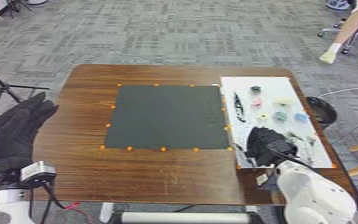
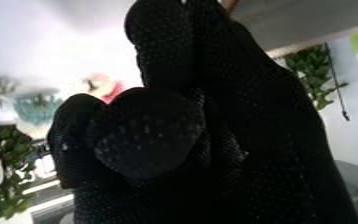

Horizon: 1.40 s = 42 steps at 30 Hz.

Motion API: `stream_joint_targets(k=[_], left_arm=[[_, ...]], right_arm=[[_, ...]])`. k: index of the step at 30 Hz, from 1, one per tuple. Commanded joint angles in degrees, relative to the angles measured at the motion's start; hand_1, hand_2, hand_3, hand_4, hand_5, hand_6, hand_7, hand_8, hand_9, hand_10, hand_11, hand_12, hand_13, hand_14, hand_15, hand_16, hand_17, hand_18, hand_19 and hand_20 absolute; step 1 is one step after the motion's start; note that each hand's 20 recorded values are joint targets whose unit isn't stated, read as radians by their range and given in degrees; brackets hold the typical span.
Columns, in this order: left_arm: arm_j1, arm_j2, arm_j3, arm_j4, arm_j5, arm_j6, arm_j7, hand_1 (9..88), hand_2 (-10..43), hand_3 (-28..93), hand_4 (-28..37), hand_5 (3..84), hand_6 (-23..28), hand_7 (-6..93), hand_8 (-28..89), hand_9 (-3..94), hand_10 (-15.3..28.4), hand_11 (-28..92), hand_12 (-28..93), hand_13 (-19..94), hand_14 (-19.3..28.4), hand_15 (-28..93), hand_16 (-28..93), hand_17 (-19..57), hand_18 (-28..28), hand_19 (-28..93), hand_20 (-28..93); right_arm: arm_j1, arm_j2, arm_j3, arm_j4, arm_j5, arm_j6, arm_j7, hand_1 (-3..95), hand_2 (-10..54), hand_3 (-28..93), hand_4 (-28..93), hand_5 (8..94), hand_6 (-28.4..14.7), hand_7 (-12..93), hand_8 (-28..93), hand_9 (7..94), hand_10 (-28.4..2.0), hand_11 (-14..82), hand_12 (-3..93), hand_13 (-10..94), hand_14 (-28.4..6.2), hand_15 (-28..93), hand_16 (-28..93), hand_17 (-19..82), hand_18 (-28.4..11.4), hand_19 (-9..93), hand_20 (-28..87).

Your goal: Arrange flowers

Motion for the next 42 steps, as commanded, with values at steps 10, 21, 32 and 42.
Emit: stream_joint_targets(k=[10, 21, 32, 42], left_arm=[[-0.80, 3.71, 0.11, 0.59, -0.35, -0.64, -1.02, 31.7, -2.4, 67, -18.7, 49.7, 4.6, 11.7, -6, 47.9, 14.9, 21, 12, 37, 19.3, 24, 0, 6.9, 13.0, 13, 21], [-0.64, 3.12, 0.12, 0.59, 0.01, -0.80, -1.28, 31.5, -2.6, 67, -18.4, 49.7, 4.5, 11.8, -7, 47.8, 14.9, 20, 12, 37, 19.4, 24, 0, 6.9, 13.1, 13, 21], [-0.40, 2.87, 0.38, 0.32, 0.56, -1.18, -1.96, 31.3, -3.6, 67, -18.1, 49.6, 4.6, 11.6, -6, 47.7, 15.0, 20, 12, 37, 19.4, 24, 0, 6.9, 13.1, 13, 21], [-0.26, 2.67, 0.13, 0.07, 0.79, -1.20, -2.01, 31.7, -4.0, 67, -18.0, 49.7, 4.6, 11.5, -6, 47.6, 15.1, 20, 12, 37, 19.4, 24, 0, 6.8, 13.2, 13, 21]], right_arm=[[4.01, 1.36, 2.24, -2.73, 5.20, -1.37, -0.05, 61.8, -9.5, 53, -1, 80.9, -3.6, 17, 27, 93.7, -9.4, 23.7, 35.3, 94, 0.4, 58, 25, 64, -12.5, 90, 42], [-3.79, -0.39, 3.93, -3.65, 2.10, -4.49, 0.49, 36.5, -9.5, 59, -3, 76.2, -4.2, 24, 0, 88.8, -12.0, 29.3, 26.0, 94, -2.2, 51, 33, 62, -14.0, 92, 45], [-3.97, -0.94, 3.64, -2.46, 1.08, -8.23, 1.48, 32.3, -9.5, 57, -3, 76.4, -5.7, 20, -2, 88.7, -13.2, 26.0, 25.1, 94, -3.1, 49, 33, 61, -14.3, 92, 45], [-4.90, -1.08, 2.34, -2.72, -1.81, -9.51, 2.04, 36.2, -9.5, 57, -3, 75.6, -5.2, 23, -1, 89.2, -12.9, 26.5, 25.4, 94, -3.0, 50, 33, 61, -14.2, 93, 44]])
